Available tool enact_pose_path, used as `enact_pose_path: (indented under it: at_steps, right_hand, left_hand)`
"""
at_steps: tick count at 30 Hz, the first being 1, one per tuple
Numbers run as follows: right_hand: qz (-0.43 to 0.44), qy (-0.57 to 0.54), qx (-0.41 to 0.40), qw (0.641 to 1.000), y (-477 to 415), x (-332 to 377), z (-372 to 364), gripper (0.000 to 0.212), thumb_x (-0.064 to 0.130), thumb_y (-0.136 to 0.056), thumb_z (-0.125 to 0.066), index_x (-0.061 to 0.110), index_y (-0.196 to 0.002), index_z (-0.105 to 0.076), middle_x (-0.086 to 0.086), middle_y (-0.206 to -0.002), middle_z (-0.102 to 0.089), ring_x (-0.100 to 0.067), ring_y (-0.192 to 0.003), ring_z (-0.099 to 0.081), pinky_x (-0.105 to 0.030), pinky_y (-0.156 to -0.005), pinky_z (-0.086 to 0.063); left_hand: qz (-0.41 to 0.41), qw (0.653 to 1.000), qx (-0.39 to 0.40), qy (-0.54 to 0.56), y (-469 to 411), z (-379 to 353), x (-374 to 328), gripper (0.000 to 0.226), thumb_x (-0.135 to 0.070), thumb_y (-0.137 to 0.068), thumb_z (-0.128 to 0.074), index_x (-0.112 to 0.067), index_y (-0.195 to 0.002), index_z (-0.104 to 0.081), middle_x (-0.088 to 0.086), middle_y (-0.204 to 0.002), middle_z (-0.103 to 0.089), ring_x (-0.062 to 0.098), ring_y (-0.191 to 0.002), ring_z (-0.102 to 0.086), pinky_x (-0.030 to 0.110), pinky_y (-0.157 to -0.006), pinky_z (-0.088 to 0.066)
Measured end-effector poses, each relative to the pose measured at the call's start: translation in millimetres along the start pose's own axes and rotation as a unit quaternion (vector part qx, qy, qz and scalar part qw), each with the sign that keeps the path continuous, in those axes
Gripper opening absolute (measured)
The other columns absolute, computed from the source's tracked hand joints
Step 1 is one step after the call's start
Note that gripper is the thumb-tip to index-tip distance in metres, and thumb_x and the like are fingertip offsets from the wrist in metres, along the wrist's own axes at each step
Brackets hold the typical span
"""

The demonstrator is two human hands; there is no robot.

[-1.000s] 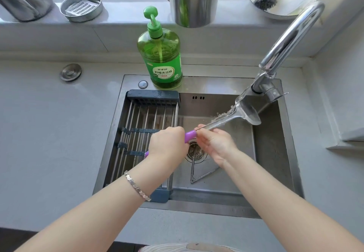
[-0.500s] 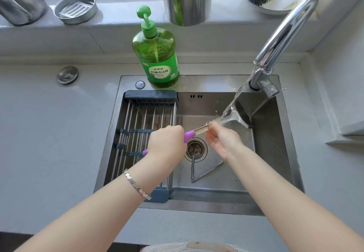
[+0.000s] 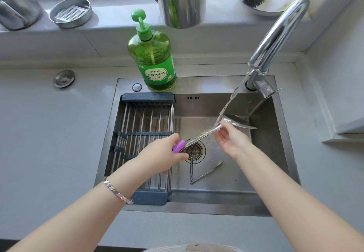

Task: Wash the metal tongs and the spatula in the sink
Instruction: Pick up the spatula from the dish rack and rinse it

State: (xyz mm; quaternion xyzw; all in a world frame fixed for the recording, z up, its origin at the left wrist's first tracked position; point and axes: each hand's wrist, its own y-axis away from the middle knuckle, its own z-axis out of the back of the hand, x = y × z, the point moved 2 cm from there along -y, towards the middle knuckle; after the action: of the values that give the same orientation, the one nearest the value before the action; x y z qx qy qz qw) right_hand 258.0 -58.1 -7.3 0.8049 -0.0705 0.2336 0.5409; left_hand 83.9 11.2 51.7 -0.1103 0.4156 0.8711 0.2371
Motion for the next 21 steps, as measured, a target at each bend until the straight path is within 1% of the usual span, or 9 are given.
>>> enact_pose_path:
  at_steps: [4,7,9,11,13,15,17,19,21]
  right_hand:
    - [0.058,0.081,-0.043,0.994,4,-9,2,0.016,-0.003,-0.085,-0.062,0.005,-0.073,-0.055,-0.007,-0.075,-0.059,-0.012,-0.065,-0.058,-0.02,-0.059,-0.055]
    - [0.074,0.112,-0.054,0.989,8,-21,-3,0.02,-0.002,-0.084,-0.063,0.004,-0.068,-0.053,-0.006,-0.072,-0.057,-0.013,-0.062,-0.057,-0.026,-0.072,-0.056]
    - [0.087,0.131,-0.07,0.985,10,-27,-7,0.026,-0.002,-0.086,-0.062,0.004,-0.064,-0.05,-0.006,-0.069,-0.053,-0.014,-0.06,-0.055,-0.028,-0.072,-0.056]
    - [0.096,0.16,-0.075,0.98,11,-30,-10,0.029,0.003,-0.087,-0.061,0.004,-0.061,-0.049,-0.006,-0.065,-0.052,-0.013,-0.058,-0.055,-0.027,-0.067,-0.057]
    - [0.114,0.21,-0.051,0.97,12,-31,-9,0.029,0.009,-0.09,-0.06,0.006,-0.062,-0.056,-0.004,-0.063,-0.055,-0.015,-0.061,-0.058,-0.032,-0.079,-0.055]
    - [0.173,0.321,-0.043,0.93,15,-31,-4,0.019,0.017,-0.093,-0.055,0.006,-0.082,-0.066,-0.001,-0.071,-0.06,-0.017,-0.073,-0.062,-0.034,-0.086,-0.051]
    - [0.266,0.416,-0.066,0.867,20,-29,7,0.029,0.013,-0.095,-0.046,0.005,-0.122,-0.055,-0.004,-0.101,-0.06,-0.016,-0.092,-0.057,-0.027,-0.09,-0.043]
    - [0.347,0.491,-0.051,0.798,19,-27,16,0.048,0.0,-0.093,-0.038,0.006,-0.141,-0.034,-0.009,-0.138,-0.04,-0.019,-0.121,-0.044,-0.022,-0.102,-0.03]
    - [0.375,0.608,-0.006,0.7,15,-28,19,0.067,-0.01,-0.086,-0.035,0.007,-0.148,-0.016,-0.01,-0.156,-0.011,-0.021,-0.144,-0.013,-0.024,-0.114,-0.011]
  left_hand:
    - [-0.03,0.995,-0.017,-0.097,1,-2,8,0.034,-0.048,-0.089,-0.053,-0.02,-0.073,-0.043,-0.003,-0.071,-0.046,0.013,-0.06,-0.046,0.03,-0.063,-0.046]
    - [-0.008,0.984,-0.071,-0.165,5,-3,-2,0.017,-0.033,-0.096,-0.044,-0.017,-0.098,-0.047,0.003,-0.093,-0.054,0.023,-0.081,-0.056,0.033,-0.074,-0.046]
    - [-0.02,0.967,-0.122,-0.222,7,-11,-12,0.021,-0.022,-0.094,-0.04,-0.015,-0.114,-0.04,0.007,-0.101,-0.059,0.029,-0.088,-0.06,0.033,-0.071,-0.043]
    - [-0.019,0.964,-0.128,-0.232,6,-18,-15,0.023,-0.029,-0.094,-0.041,-0.013,-0.11,-0.042,0.007,-0.094,-0.062,0.029,-0.084,-0.061,0.031,-0.067,-0.04]
    - [0.044,0.988,-0.058,-0.137,2,-17,-8,0.038,-0.048,-0.093,-0.044,-0.011,-0.097,-0.052,0.004,-0.078,-0.058,0.024,-0.069,-0.058,0.028,-0.06,-0.043]
    - [0.097,0.994,0.027,0.04,-4,-16,0,0.049,-0.056,-0.091,-0.044,-0.009,-0.079,-0.054,0.001,-0.059,-0.049,0.016,-0.046,-0.048,0.021,-0.045,-0.04]
    - [0.123,0.964,0.11,0.21,-6,-15,4,0.055,-0.055,-0.092,-0.044,-0.009,-0.064,-0.052,-0.001,-0.047,-0.043,0.009,-0.032,-0.039,0.017,-0.036,-0.038]
    - [0.141,0.912,0.19,0.336,-1,-11,6,0.058,-0.057,-0.091,-0.043,-0.011,-0.056,-0.05,-0.004,-0.041,-0.041,0.004,-0.028,-0.036,0.013,-0.033,-0.036]
    - [0.152,0.871,0.237,0.402,1,-9,9,0.059,-0.057,-0.09,-0.042,-0.012,-0.053,-0.047,-0.006,-0.038,-0.037,0.003,-0.027,-0.033,0.011,-0.03,-0.031]
